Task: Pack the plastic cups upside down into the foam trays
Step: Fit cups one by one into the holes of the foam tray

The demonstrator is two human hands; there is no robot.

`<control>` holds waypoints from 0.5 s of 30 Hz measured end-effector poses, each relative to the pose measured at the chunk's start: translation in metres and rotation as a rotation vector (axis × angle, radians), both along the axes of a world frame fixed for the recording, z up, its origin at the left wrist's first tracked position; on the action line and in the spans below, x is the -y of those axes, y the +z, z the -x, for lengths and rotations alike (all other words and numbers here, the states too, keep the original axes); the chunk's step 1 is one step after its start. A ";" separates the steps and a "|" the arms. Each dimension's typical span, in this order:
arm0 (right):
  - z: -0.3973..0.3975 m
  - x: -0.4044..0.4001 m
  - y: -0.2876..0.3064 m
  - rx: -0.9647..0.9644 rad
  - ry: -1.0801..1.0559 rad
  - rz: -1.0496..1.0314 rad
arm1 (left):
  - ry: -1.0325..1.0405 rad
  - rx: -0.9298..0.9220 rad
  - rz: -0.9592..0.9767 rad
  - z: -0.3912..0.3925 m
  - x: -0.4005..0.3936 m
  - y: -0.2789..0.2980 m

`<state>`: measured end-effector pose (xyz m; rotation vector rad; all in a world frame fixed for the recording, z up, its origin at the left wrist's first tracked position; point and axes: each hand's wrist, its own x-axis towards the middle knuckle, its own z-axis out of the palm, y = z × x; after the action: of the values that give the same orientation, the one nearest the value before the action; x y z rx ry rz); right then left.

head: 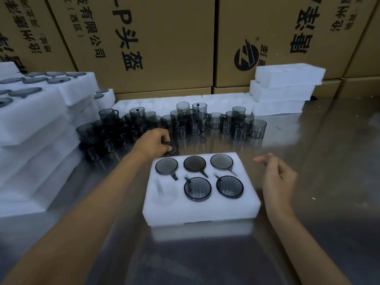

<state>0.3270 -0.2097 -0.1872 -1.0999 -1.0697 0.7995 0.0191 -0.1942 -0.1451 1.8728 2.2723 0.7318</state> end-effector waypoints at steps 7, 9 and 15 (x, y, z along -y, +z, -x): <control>0.006 0.023 0.018 0.243 0.009 -0.254 | -0.137 0.151 -0.481 -0.024 0.079 0.012; 0.013 0.036 0.027 0.337 0.071 -0.341 | -0.144 0.242 -0.503 -0.037 0.102 0.012; 0.062 0.066 0.064 0.476 0.491 -0.294 | -0.108 0.356 -0.634 -0.064 0.144 0.004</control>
<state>0.2645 -0.2760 -0.1234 -0.7967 -1.8443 0.7400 0.0832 -0.3383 -0.1412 1.8491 1.8246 1.7597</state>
